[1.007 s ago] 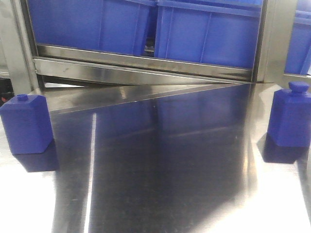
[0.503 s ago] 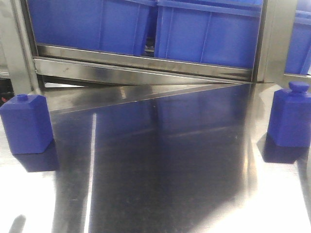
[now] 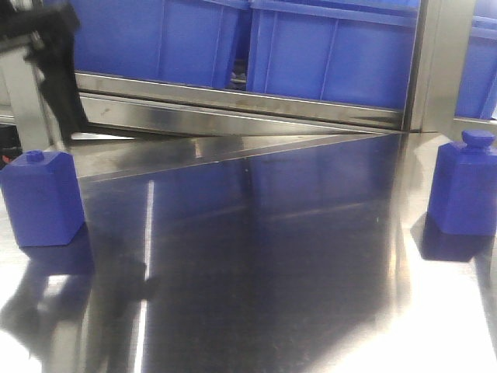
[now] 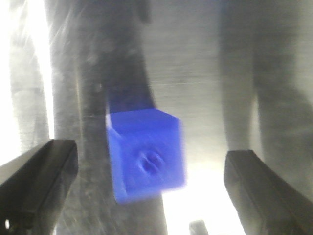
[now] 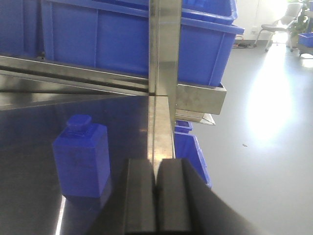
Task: Pick and sort blue part to right shelf
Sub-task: 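Lower the left gripper, close on the blue part and lift it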
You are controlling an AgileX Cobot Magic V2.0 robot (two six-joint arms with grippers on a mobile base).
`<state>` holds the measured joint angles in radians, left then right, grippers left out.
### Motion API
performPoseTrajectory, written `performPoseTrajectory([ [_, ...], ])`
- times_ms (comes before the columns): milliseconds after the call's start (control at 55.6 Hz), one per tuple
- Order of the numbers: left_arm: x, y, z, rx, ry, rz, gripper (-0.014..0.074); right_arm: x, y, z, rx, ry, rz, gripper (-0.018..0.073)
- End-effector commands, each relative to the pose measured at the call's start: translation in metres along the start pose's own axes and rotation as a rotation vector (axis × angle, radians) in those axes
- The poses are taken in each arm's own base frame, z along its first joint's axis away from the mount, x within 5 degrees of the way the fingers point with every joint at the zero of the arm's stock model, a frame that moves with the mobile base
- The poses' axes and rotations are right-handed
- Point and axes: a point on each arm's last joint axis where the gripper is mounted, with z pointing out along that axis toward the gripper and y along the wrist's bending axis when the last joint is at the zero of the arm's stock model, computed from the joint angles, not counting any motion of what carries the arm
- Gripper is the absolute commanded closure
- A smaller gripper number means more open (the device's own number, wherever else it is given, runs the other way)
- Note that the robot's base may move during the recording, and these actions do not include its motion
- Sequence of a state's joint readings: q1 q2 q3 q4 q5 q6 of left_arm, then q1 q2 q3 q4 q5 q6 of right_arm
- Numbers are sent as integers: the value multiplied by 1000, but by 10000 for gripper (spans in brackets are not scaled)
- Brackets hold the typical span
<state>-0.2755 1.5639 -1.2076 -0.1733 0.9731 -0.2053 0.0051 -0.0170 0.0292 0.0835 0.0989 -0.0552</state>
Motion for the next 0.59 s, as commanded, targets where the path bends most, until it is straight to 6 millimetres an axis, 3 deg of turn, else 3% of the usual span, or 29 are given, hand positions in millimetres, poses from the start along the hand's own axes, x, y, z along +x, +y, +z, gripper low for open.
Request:
performPoseTrajectory([
  [0,-8,-6,-7,20,-49,-13,-55,-12,-1,-2,10,-112,1,501],
  [234,-11,-4,21,2,34,-31,-46,-12,-1,-2,10,-112,1,501],
  [575,-8,-1,37,-18,129,-42,-42,-12,-1,-2,10,-112,1,501],
])
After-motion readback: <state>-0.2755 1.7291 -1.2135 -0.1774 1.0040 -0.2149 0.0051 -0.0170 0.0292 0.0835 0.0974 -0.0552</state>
